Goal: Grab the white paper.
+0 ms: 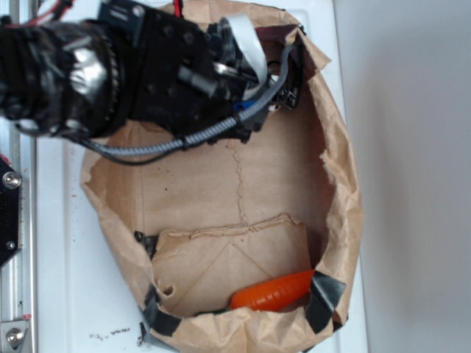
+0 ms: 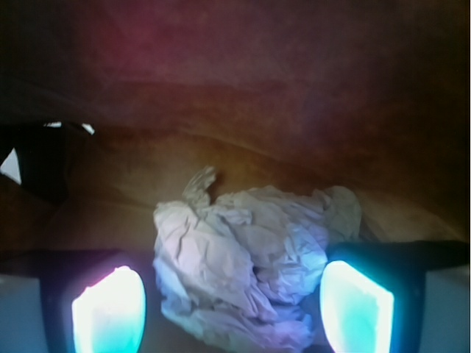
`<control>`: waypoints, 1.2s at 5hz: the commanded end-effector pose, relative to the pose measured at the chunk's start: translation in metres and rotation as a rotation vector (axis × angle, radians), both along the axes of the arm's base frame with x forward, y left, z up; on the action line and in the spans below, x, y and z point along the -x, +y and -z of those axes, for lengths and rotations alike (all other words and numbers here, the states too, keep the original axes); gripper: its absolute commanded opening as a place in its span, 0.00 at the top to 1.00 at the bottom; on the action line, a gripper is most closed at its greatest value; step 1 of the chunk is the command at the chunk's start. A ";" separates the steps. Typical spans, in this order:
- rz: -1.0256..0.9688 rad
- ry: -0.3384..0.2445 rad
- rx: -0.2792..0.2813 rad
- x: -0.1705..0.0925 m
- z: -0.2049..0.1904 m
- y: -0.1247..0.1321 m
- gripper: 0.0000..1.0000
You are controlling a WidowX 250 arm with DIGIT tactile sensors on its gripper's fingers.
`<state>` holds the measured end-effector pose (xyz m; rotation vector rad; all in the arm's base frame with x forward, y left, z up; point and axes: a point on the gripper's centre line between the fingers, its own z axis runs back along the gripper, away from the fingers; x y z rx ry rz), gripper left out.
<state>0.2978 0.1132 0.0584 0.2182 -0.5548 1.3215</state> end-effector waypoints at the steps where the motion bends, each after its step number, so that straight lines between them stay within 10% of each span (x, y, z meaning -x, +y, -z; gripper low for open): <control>1: 0.058 0.013 -0.123 0.006 0.004 0.011 0.00; 3: 0.070 0.045 -0.114 0.006 0.000 0.016 0.00; 4: 0.063 0.051 -0.111 0.008 0.001 0.016 1.00; 6: 0.102 0.029 -0.091 0.011 -0.009 0.017 1.00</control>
